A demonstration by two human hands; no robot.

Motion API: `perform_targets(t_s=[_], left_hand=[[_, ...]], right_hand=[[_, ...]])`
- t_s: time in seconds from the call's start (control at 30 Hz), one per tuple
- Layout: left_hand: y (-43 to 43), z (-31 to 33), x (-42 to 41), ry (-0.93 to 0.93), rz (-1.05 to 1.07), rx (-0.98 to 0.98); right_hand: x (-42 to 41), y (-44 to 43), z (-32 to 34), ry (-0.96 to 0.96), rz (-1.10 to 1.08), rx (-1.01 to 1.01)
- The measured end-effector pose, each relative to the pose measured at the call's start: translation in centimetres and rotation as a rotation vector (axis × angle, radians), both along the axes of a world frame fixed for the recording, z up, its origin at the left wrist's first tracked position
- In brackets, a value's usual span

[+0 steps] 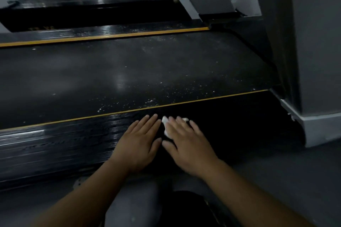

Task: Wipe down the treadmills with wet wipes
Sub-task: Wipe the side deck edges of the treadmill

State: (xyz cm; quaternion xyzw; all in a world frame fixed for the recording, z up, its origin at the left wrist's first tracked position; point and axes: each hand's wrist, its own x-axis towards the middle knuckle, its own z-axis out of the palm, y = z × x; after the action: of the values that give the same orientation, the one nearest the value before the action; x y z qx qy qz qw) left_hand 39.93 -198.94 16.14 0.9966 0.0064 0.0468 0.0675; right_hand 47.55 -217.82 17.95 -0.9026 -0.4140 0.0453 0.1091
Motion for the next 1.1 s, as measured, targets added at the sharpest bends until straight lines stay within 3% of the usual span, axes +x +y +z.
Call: perform_targets(t_s=[0.1,0.2,0.3,0.4,0.5,0.57,0.77,0.97,1.1], left_hand=[[1.8,0.0,-1.7,0.009,0.053,0.003],[2.4,0.1,-2.5,-0.013,0.083,0.028],[2.7,0.0,-2.9,-0.028,0.124,0.037],[2.5,-0.1,-2.9,-0.044,0.139,0.033],[1.9,0.3,-2.8,-0.043,0.154,0.061],[2.0,0.2,-2.7,-0.038,0.155,0.064],[2.4,0.0,-2.8,-0.045,0.137,0.032],[2.6,0.3,-4.4,-0.015,0.165,-0.006],[4.6,-0.6,-7.1,-0.051,0.193,0.059]], right_hand=[[0.8,-2.1,-0.3,-0.055,-0.075,-0.01],[4.4,0.6,-0.1,0.014,-0.241,-0.046],[2.0,4.8,0.4,0.03,-0.038,-0.004],[-0.8,3.1,-0.2,0.025,0.169,-0.023],[3.0,1.1,-0.3,-0.056,-0.016,-0.008],[5.4,2.4,-0.3,0.018,-0.113,-0.061],[-1.3,4.4,0.3,0.04,0.16,-0.011],[-2.4,4.4,-0.9,-0.019,0.049,0.156],[-4.6,7.5,-1.5,-0.003,0.091,0.177]])
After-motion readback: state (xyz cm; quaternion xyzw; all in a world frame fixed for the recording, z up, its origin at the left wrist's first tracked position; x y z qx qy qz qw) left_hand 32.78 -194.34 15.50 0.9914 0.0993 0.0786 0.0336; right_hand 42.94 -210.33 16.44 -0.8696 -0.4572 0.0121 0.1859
